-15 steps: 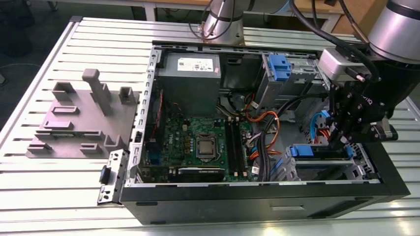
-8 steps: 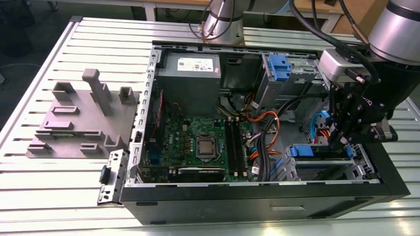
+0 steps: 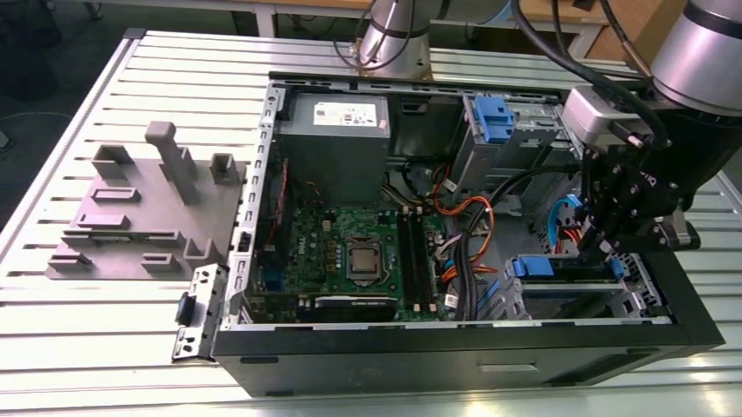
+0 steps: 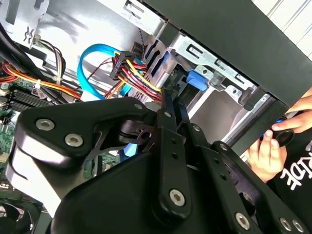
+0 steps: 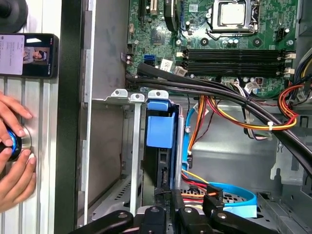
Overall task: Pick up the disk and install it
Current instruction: 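Insert the first disk wire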
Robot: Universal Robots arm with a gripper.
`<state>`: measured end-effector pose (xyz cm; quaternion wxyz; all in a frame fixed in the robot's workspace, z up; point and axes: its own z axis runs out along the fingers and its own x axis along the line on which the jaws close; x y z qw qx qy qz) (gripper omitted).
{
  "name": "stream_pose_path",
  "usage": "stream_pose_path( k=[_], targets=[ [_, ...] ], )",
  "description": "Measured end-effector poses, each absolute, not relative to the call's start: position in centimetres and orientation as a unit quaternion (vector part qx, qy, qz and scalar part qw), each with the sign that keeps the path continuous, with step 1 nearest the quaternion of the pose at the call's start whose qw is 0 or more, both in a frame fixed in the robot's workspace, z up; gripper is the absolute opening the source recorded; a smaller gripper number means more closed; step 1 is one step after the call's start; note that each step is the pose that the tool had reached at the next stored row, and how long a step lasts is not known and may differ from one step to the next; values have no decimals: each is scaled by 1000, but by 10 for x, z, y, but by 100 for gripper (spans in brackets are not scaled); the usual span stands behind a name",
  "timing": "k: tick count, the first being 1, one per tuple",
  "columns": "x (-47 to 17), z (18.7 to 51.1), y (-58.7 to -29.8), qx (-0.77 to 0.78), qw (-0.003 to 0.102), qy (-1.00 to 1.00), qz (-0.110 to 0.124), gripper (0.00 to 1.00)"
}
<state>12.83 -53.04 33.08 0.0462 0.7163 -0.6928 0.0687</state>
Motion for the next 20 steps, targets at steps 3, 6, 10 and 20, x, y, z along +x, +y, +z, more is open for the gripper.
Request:
stream_pose_path(
  k=[3,6,10,20],
  targets=[
    [128,331,-531,713,46,-697,67,17],
    [129,331,-531,710,47,-700,66,17],
    [130,331,-532,709,47,-701,65,17],
    [130,333,-533,709,42,-701,60,17]
  ],
)
